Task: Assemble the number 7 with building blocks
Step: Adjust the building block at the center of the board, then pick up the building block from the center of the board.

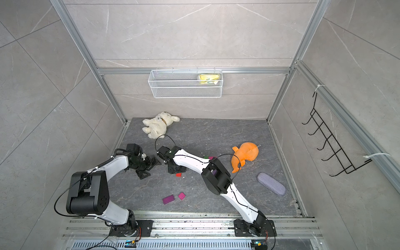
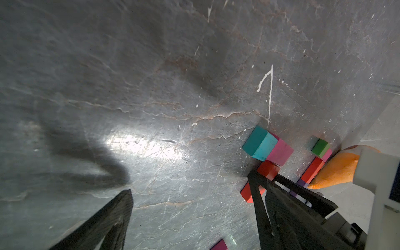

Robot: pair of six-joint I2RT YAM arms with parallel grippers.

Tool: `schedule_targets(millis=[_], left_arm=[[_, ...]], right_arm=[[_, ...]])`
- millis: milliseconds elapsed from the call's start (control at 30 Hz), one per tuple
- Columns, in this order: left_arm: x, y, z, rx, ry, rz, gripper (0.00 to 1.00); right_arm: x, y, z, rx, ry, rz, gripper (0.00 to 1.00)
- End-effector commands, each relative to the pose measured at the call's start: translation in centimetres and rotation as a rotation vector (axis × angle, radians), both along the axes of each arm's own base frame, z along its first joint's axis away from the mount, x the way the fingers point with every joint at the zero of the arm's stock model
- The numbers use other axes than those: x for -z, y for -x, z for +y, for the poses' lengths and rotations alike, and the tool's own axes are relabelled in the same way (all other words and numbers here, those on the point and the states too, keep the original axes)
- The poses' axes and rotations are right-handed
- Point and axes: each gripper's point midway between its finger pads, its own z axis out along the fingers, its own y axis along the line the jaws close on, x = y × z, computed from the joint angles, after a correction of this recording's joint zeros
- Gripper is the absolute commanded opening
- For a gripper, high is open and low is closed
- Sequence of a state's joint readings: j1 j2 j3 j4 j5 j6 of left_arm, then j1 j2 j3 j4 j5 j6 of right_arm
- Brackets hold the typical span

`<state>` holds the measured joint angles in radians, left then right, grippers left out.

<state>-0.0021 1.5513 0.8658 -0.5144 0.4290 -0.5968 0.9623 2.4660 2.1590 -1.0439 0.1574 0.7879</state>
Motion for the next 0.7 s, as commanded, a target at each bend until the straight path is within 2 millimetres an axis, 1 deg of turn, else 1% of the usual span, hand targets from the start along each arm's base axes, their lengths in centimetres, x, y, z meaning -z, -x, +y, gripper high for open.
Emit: schedule_targets(millis=[0,67,167,267,400,500,567,667], left_arm=[[-0.2,0.1,-0.3,0.024,0.005,-0.007,1.00],[-0.4,0.2,-0.1,0.022,-0.005,-0.012,1.00],[-0.6,0.6,0.1,0.020,-0.017,-0.010,1.00],[-0.9,0.9,0.2,0.017,-0.024,-0.014,1.00],[-1.3,1.3,0.4,0.006,-0.033,-0.017,1.00],[-1.7,1.7,0.6,-0.003,-0.028,-0.018,1.00],[-1.9,1.8,1.1,-0.021,-0.025,-0.017,1.00],[-2.2,1.8,2.0,-0.059,-0.007,-0.013,1.00]], right_arm=[[-0.4,-0.3,-0.3,-0.004,0.020,-0.016,0.56],[-1.8,-0.4,0.4,-0.023,-0.011,-0.045,0.62],[-4.4,-0.4,1.2,-0.060,-0.047,-0.098,0.66],[-6.7,0.3,1.9,-0.106,-0.069,-0.135,0.71],[-8.8,1.6,2.0,-0.164,-0.095,-0.164,0.76],[-10.6,3.2,2.5,-0.256,-0.172,-0.192,0.77],[-11.2,4.6,2.4,-0.346,-0.232,-0.206,0.77],[-11.3,6.9,1.3,-0.513,-0.302,-0.230,0.77]])
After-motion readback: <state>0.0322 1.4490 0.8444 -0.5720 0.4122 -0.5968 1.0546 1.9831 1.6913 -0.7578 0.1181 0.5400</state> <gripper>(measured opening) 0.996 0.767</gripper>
